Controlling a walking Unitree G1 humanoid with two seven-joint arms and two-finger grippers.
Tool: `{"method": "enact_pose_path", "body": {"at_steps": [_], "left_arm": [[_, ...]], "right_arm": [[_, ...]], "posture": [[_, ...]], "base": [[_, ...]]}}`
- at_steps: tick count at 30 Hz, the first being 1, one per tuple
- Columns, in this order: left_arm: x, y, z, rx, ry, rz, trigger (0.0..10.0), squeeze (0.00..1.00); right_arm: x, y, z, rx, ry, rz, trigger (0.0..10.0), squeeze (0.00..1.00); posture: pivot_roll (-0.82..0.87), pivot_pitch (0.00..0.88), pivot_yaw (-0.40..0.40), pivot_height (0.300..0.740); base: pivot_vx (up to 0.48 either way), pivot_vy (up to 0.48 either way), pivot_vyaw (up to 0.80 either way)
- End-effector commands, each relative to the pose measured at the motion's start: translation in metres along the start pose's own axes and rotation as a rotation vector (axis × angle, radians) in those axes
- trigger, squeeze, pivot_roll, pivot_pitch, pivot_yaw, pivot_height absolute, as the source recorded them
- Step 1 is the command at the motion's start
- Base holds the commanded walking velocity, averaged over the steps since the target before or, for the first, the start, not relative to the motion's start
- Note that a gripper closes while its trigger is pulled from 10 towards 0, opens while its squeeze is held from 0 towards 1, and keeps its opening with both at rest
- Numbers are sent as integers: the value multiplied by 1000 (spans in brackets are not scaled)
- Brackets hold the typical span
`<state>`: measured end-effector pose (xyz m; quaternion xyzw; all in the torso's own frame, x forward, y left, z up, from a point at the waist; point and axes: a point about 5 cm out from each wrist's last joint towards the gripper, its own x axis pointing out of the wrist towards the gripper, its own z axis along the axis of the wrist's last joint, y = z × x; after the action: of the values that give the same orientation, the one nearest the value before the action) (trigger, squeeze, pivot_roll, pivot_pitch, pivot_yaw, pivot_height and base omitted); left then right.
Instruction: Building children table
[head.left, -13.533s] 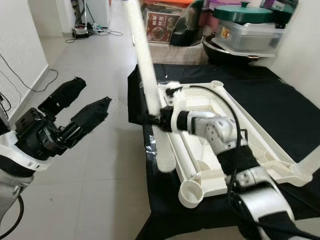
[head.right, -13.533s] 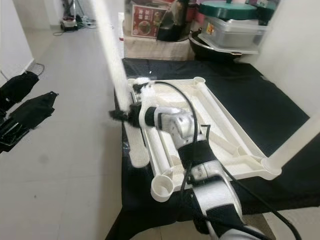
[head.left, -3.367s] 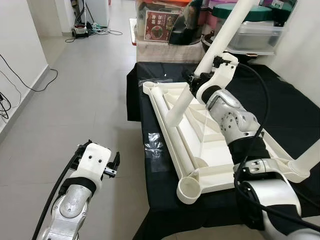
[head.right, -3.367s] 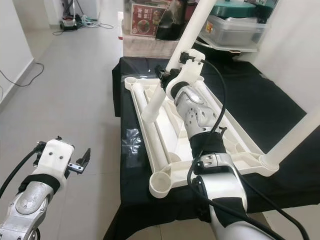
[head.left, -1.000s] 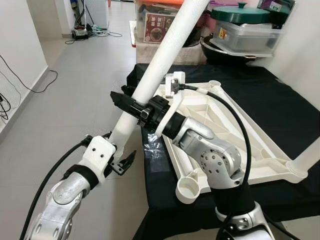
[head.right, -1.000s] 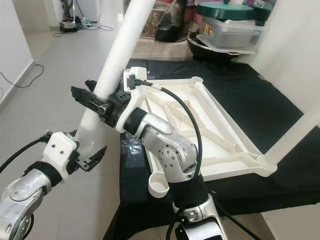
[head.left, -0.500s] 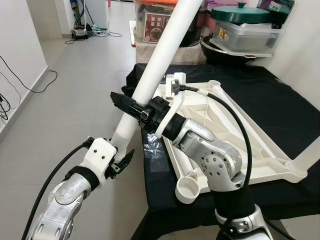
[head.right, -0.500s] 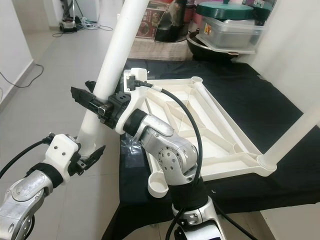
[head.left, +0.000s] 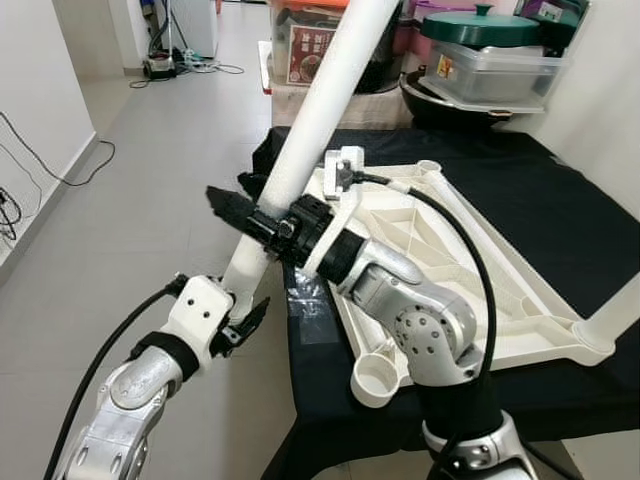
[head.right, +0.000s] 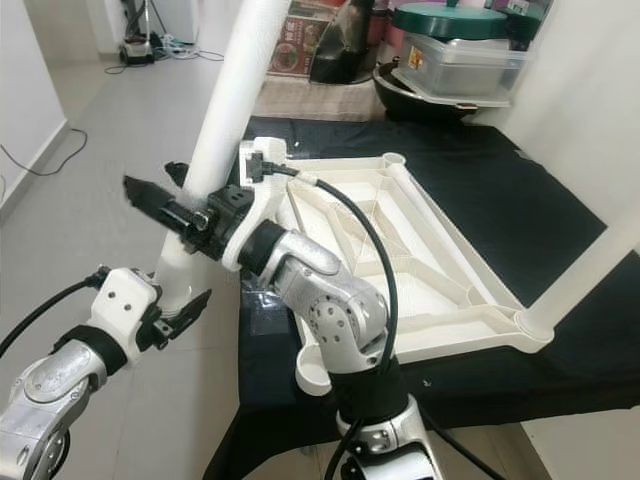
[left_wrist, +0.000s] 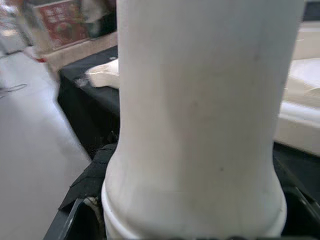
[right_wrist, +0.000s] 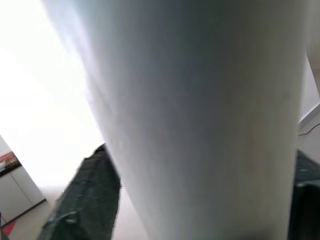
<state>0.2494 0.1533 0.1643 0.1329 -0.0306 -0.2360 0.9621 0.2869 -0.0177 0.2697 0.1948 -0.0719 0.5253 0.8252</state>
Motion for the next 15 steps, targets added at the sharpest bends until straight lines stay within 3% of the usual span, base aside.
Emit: {"method": "enact_pose_path", "body": {"at_steps": [1,5,7,8,11,13,14,15], "left_arm": [[-1,-9,7,-37,-30,-71,10000,0],[-3,-12,9,-49,-41,-103,10000,0],[-10,-26,14,-79,-56,-224,10000,0],[-10,-26,14,-79,-56,-224,10000,0],[-22,-41,15,-67,-27,-371,10000,0],[-26,-40,12,-55,-5,-384,10000,0],[-27,-39,11,-55,7,-390,10000,0],[-27,-39,11,-55,7,-390,10000,0]], "right_arm": [[-4,1,3,14,-11,54,10000,0],[-7,2,6,24,-20,99,10000,0],[-18,9,10,130,-26,302,10000,0],[-18,9,10,130,-26,302,10000,0],[-31,23,-2,138,55,521,10000,0],[-33,24,-5,133,68,542,10000,0],[-33,23,-5,139,66,544,8431,0],[-33,23,-5,139,66,544,8431,0]], "posture": [[79,0,-77,740],[80,0,-76,740],[86,0,-83,740],[86,0,-83,740],[96,0,-85,740],[96,0,-85,740],[104,0,-90,740],[104,0,-90,740]], "base": [[0,0,0],[0,0,0],[0,0,0],[0,0,0],[0,0,0],[0,0,0],[0,0,0],[0,0,0]]}}
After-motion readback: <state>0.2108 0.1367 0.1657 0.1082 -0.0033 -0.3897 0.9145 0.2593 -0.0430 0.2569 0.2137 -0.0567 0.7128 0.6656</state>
